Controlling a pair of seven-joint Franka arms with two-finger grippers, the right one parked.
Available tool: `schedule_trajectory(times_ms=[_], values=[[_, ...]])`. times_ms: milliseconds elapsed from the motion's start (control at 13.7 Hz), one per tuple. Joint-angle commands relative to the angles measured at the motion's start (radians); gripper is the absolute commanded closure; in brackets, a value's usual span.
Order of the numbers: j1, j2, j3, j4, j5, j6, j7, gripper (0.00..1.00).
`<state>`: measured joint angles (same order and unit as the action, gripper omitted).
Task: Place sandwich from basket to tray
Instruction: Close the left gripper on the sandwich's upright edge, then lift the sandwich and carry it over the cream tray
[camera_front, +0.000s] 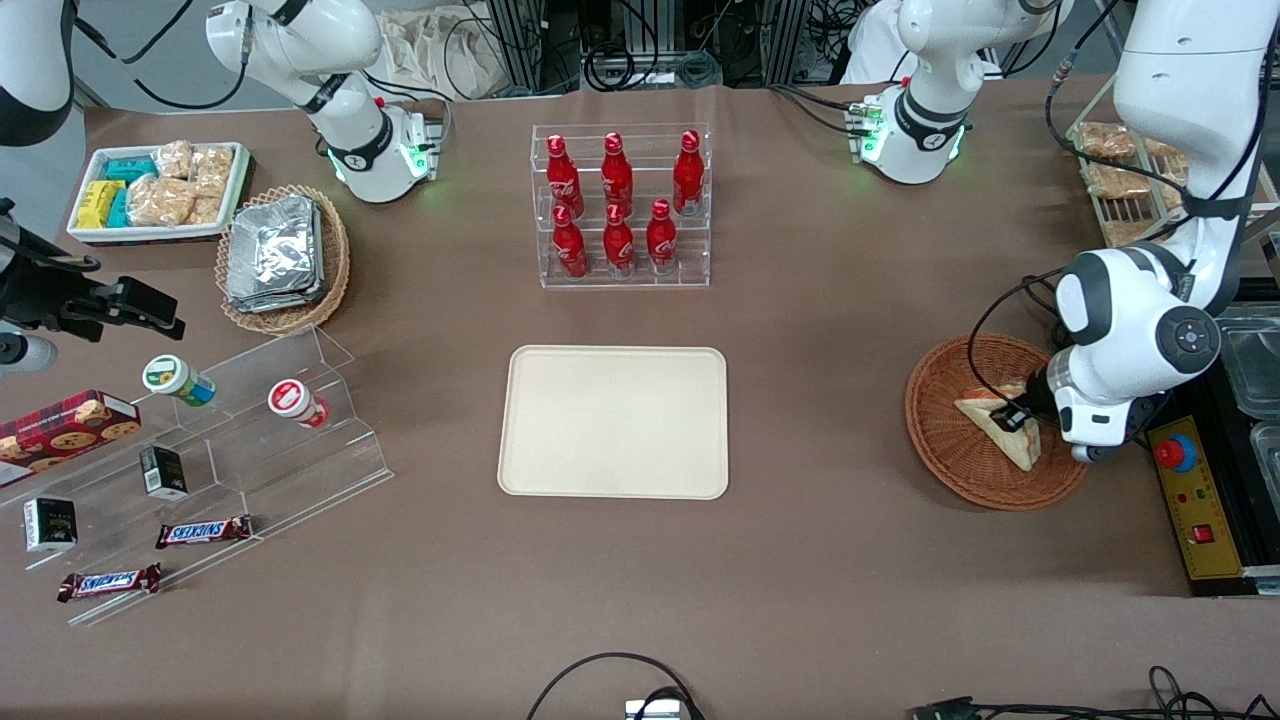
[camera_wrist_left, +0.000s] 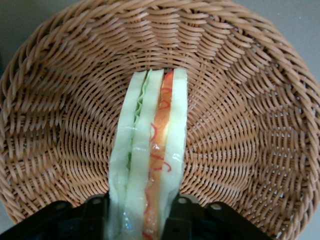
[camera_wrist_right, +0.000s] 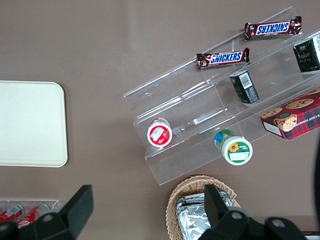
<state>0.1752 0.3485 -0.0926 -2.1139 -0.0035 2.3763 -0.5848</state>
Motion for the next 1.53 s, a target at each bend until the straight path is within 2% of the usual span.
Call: schedule_trajectory(times_ms=[0,365,584,803,949,1241,1460], values=[[0.006,-0.031,-0.007,0.035,-0.009,-0.077,0.01,1.0],[-0.014,-0.06,-0.021,0.219,-0.001,-0.317,0.077,1.0],[-0.064,-0.057,-0.033,0.36,0.029,-0.483,0.082,1.0],[-0.185,-0.053,-0.033,0.506,0.095,-0.68,0.066,1.0],[-0.281,-0.051,-0.033,0.577,0.099,-0.777,0.071,1.0],[-0.481,-0.042,-0.033,0.624,0.096,-0.79,0.066,1.0],[-0.636,0.039,-0.033,0.687,0.086,-0.779,0.042,1.0]])
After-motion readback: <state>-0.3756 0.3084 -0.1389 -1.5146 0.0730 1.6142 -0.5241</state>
